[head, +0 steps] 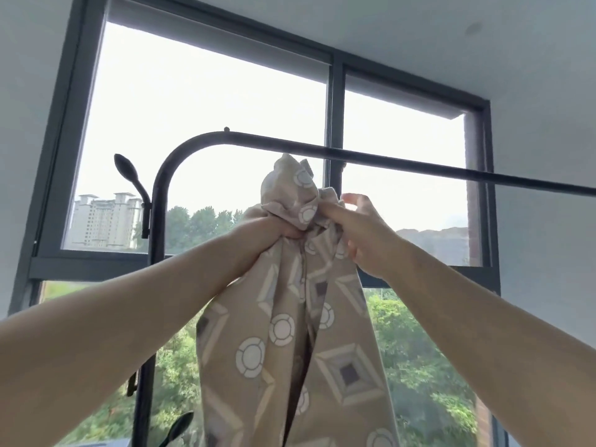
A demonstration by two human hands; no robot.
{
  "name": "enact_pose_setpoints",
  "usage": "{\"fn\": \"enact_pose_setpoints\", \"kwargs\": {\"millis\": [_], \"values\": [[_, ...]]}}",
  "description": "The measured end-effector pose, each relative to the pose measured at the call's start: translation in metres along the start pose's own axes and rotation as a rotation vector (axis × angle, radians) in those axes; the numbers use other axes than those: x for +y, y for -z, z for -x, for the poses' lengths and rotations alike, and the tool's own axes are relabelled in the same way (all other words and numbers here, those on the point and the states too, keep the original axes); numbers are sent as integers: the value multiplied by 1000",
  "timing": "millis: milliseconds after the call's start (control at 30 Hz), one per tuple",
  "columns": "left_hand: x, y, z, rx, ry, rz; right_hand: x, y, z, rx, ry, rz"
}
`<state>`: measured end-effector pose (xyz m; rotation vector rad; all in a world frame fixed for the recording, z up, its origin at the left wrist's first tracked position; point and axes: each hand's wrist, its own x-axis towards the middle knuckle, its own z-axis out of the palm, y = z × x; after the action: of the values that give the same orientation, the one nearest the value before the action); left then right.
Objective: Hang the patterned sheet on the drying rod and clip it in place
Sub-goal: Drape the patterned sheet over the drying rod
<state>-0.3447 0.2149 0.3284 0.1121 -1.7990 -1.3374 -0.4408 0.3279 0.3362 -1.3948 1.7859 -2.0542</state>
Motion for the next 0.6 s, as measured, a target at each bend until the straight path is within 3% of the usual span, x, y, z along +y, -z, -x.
{"fn": "enact_pose_setpoints", "kwargs": {"millis": [167,400,467,600], "values": [[0,8,-14,180,-37,-49,28,-5,6,-121,-51,435],[1,32,-17,302,-67,-129,45,41,17,-136,-371,932],[0,40,-14,265,-62,-147,43,50,21,-110,-353,892],[2,38,-4,52,-75,-72,18,42,1,165,54,380]]}}
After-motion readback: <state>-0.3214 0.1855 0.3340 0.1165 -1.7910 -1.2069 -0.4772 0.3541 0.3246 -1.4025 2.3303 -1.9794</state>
